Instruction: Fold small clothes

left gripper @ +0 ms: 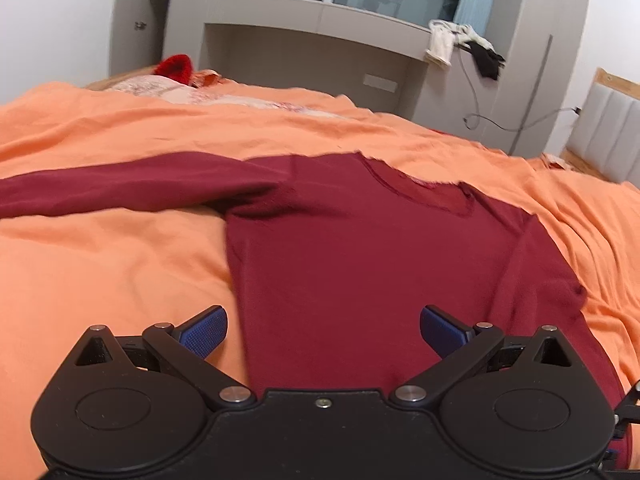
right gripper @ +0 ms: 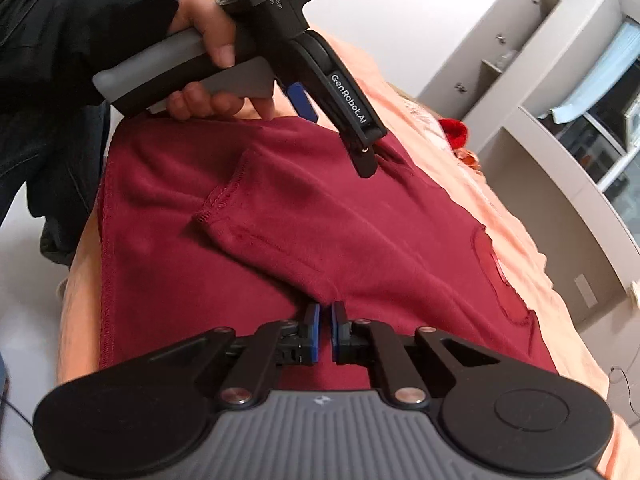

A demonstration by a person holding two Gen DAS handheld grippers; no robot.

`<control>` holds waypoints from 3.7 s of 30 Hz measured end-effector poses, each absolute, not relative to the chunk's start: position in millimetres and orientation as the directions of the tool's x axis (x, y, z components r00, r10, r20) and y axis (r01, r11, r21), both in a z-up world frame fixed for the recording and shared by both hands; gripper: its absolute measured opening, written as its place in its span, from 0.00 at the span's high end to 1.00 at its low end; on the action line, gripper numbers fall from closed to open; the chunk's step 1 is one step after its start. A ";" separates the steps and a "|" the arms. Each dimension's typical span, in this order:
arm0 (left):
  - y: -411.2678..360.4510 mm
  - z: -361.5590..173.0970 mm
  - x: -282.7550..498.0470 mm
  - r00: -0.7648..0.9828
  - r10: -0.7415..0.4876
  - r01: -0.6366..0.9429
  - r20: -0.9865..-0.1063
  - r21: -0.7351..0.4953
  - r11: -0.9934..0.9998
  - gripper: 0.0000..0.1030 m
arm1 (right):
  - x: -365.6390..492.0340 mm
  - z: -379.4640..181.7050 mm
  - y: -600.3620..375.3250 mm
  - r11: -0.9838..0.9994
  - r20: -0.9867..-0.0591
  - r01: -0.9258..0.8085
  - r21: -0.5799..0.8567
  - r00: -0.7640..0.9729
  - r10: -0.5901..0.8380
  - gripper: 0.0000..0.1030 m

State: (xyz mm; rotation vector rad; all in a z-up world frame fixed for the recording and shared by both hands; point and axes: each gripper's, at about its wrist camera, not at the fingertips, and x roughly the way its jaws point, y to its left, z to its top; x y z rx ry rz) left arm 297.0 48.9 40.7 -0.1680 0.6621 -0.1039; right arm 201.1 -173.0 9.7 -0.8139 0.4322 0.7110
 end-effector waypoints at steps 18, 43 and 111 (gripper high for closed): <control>34.3 34.4 337.9 0.706 -0.370 0.155 -0.603 -0.379 0.912 0.02 | 229.2 34.1 -203.6 0.727 -0.495 -0.685 -0.048 0.648 0.579 0.42; 2.4 36.6 310.8 0.768 -0.266 0.220 -0.583 -0.151 0.964 0.01 | 191.8 25.7 -212.3 0.713 -0.559 -0.694 -0.102 0.633 0.536 0.89; -11.4 25.8 310.2 0.695 -0.371 0.329 -0.616 -0.187 0.926 0.99 | 203.0 33.1 -210.3 0.705 -0.424 -0.579 -0.409 0.805 0.415 0.55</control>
